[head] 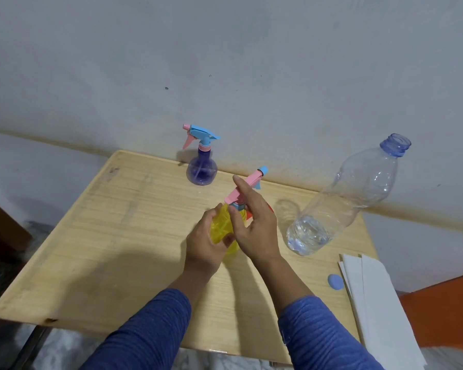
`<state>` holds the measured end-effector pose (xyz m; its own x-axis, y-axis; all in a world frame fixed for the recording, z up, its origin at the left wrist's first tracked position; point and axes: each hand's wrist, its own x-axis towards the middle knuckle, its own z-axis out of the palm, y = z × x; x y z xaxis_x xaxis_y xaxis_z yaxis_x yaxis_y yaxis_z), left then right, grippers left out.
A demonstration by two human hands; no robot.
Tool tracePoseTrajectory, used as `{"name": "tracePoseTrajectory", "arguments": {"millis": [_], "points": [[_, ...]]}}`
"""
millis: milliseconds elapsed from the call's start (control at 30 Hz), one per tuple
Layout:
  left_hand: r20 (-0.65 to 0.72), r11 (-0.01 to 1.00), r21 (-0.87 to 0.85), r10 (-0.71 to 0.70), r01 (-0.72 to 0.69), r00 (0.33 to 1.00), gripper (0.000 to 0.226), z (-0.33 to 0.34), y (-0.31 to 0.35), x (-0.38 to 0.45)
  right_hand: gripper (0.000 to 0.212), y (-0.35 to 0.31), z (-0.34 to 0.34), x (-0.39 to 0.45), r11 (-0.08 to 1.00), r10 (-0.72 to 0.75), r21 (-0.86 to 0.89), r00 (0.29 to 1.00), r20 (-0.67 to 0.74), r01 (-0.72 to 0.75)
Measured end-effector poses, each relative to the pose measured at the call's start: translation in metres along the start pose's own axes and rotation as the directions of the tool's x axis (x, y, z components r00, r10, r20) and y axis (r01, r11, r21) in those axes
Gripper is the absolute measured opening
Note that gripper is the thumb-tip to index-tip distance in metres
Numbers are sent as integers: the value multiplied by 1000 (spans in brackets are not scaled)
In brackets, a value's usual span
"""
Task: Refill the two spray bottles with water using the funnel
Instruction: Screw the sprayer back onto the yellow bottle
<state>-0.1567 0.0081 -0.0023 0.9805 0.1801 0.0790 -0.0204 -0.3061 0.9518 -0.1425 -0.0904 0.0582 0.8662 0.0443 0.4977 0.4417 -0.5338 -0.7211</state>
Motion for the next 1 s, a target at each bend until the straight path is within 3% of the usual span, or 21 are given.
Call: {"name": "tracePoseTrajectory", "arguments": {"millis": [167,333,500,667,867,1000], "points": [[-22,1000,-6,0,0,1000,61,1,0,0,52,1,0,4,999,33,-39,999,-19,-33],[-5,999,-46,-1,1,1000,62,0,0,1,61,0,-7,6,1000,5,-14,997,73,-4],[-18,1000,-13,11,-11,1000,59,1,-2,1,51,0,-3,10,998,21,-65,999,33,-19],[5,999,-48,22,-22,1000,65,0,-3,2,63,2,-7,6,999,-30,-32,997,73,32],[-17,1000,-25,5,-5,1000,62,2,-5,2,62,4,9,1,999,22,-21,994,-110,-24],[-14,1000,-9,-3,3,1000,60,1,-7,3,63,9,8,3,999,33,13,994,-101,-32]]}}
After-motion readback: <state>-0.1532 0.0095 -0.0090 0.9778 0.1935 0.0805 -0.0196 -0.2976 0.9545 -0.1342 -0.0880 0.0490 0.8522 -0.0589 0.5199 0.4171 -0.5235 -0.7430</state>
